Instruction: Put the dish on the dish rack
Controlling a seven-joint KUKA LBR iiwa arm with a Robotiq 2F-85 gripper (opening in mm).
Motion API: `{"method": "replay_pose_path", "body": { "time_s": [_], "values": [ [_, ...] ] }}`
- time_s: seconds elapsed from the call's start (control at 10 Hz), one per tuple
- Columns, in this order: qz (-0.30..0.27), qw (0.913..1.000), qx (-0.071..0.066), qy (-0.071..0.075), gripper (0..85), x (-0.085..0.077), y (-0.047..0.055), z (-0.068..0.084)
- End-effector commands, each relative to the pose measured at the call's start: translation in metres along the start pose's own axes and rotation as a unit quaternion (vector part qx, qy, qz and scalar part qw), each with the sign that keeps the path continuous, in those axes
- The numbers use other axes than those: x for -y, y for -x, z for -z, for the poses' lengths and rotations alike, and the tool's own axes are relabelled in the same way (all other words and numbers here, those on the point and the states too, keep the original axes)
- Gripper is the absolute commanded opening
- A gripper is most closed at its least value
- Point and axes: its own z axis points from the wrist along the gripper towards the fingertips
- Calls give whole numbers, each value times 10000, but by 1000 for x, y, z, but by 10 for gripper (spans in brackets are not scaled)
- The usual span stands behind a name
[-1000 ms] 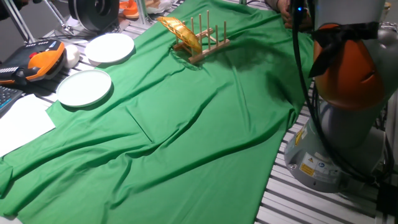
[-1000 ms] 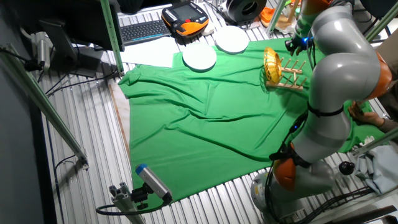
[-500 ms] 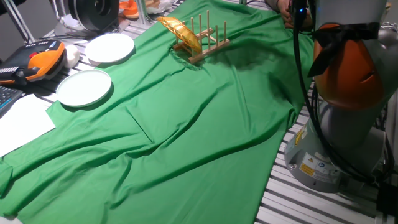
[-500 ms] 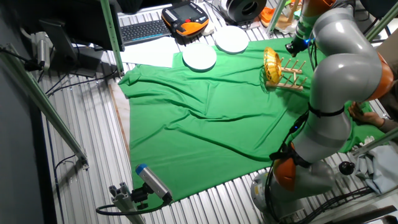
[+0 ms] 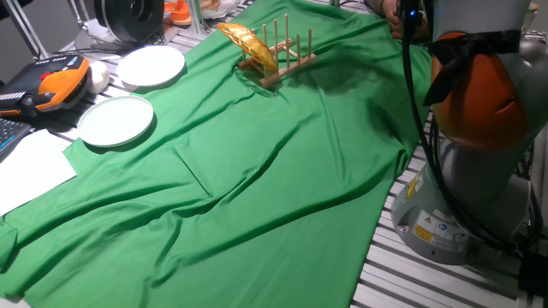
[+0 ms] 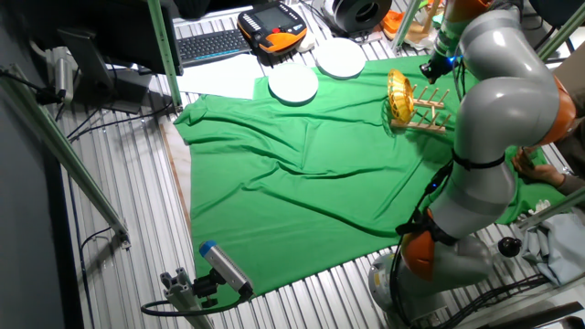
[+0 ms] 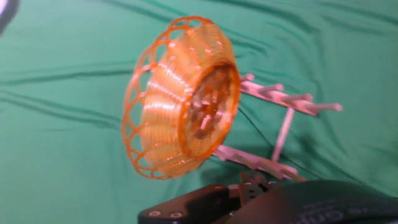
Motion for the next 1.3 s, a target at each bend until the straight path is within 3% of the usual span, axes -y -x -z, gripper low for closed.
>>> {"method": "replay_pose_path", "body": {
  "time_s": [0.0, 0.1, 0.3, 0.5, 0.6, 0.7, 0.8, 1.1, 1.2],
  "values": [
    [-129, 9999, -34, -32, 0, -24, -4, 7],
    [-266, 9996, -52, -20, 0, -44, -10, 6],
    [-555, 9984, -73, 5, 0, -76, -29, -12],
    [-935, 9954, -167, 152, 0, -108, -63, -34],
    [-1020, 9946, -162, 128, 0, -116, -77, -43],
    [-1128, 9932, -205, 218, 0, -121, -87, -49],
    [-1182, 9926, -209, 200, 0, -123, -95, -52],
    [-1323, 9909, -217, 132, 0, -122, -96, -53],
    [-1341, 9905, -244, 195, 0, -123, -96, -52]
  ]
}}
